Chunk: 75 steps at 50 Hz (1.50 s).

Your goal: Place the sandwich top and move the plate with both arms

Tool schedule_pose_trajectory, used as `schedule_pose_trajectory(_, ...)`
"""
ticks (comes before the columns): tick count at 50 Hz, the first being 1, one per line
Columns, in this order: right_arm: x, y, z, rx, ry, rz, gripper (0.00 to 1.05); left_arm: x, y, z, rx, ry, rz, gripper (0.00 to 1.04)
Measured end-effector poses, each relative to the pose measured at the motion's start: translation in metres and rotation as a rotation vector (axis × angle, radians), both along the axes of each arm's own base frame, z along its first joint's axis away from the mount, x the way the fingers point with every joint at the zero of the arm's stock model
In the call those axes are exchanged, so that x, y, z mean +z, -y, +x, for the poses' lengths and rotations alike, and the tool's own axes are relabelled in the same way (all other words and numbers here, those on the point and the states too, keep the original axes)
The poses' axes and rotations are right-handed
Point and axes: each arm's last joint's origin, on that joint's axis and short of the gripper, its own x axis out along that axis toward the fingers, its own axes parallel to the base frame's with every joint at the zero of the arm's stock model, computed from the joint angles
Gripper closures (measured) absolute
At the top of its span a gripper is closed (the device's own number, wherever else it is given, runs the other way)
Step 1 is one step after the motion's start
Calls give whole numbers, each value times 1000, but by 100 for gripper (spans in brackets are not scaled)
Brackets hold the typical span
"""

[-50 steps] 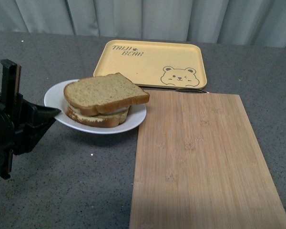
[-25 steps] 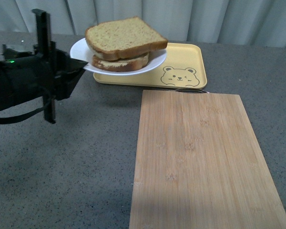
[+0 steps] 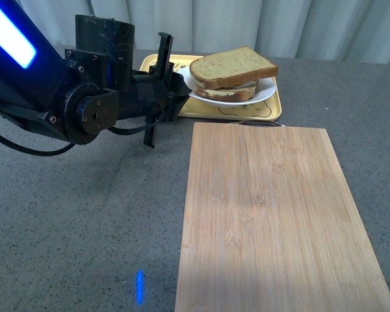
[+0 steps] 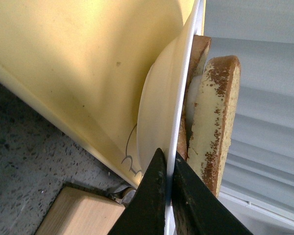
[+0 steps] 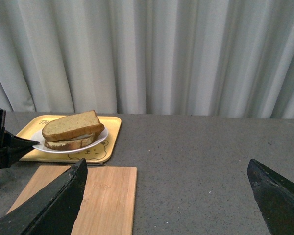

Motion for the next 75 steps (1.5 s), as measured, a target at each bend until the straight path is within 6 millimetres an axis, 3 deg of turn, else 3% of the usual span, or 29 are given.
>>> schedule_pose_trajectory(5, 0, 0, 0, 0, 0, 0, 9, 3, 0, 6, -29, -2, 23, 101)
schedule_pose_trajectory(15, 0, 0, 0, 0, 0, 0, 9, 10, -9, -5, -55, 3, 59, 56)
schedule_pose_trajectory(22, 0, 0, 0, 0, 0, 0, 9, 35, -17, -23, -69, 39, 141, 26)
schedule_pose_trajectory(28, 0, 0, 0, 0, 0, 0, 9, 46, -19, -23, -55, 97, 179, 10)
schedule_pose_trajectory(31, 0, 0, 0, 0, 0, 0, 9, 48, -23, -27, 89, 297, 376, 18)
schedule_pose_trajectory(34, 0, 0, 0, 0, 0, 0, 9, 47, -39, -52, 254, 512, 730, 32)
schedule_pose_trajectory(39, 0, 0, 0, 0, 0, 0, 9, 68, -68, -94, 254, 663, 1122, 53)
schedule_pose_trajectory(42, 0, 0, 0, 0, 0, 0, 9, 86, -81, -117, 247, 714, 1235, 68)
schedule_pose_trajectory(53, 0, 0, 0, 0, 0, 0, 9, 91, -104, -169, 189, 688, 1336, 101)
schedule_pose_trajectory(75, 0, 0, 0, 0, 0, 0, 9, 110, -126, -238, 183, 697, 1356, 101)
